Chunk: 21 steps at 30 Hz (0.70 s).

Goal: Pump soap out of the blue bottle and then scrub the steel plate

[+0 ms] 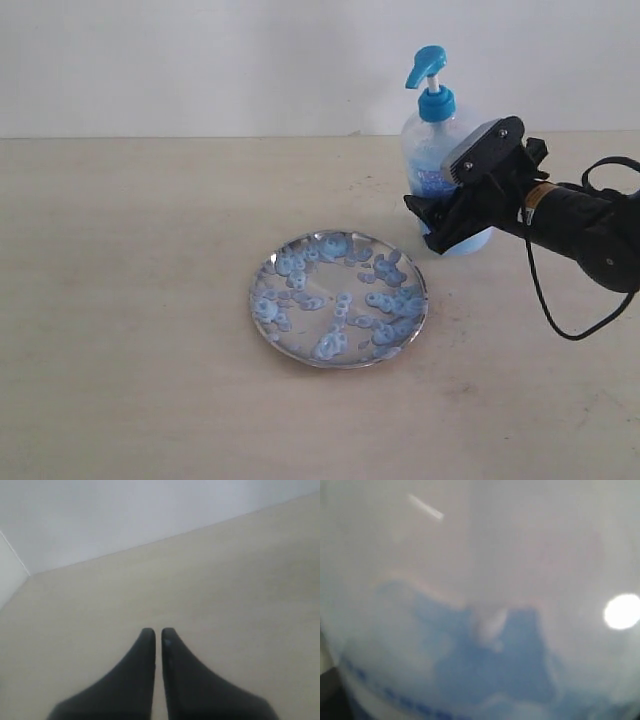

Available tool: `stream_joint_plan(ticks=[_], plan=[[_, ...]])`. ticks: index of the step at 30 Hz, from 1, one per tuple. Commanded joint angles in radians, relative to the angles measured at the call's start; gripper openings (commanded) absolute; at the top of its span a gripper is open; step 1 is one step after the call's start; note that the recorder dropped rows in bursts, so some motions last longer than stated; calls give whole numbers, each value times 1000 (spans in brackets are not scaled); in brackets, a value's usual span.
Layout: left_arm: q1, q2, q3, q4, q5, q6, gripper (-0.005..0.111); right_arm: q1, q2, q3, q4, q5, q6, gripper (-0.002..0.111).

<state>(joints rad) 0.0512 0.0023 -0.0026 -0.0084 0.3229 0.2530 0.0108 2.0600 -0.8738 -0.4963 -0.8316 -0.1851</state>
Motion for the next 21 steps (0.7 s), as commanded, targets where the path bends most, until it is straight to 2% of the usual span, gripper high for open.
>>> stream_joint_plan(ticks=[1, 8, 11, 19, 21], plan=[[-3, -2, 3, -265, -58, -48, 4, -1, 9, 12, -38, 88, -64, 3], [-3, -2, 3, -627, -144, -48, 4, -1, 9, 12, -38, 88, -60, 3], [-3, -2, 3, -730, -175, -48, 4, -1, 9, 12, -38, 88, -60, 3], [-3, -2, 3, -746, -166, -59, 4, -1, 9, 12, -38, 88, -49, 3], [-3, -2, 3, -798, -203, -74, 4, -1, 9, 12, -38, 88, -49, 3]])
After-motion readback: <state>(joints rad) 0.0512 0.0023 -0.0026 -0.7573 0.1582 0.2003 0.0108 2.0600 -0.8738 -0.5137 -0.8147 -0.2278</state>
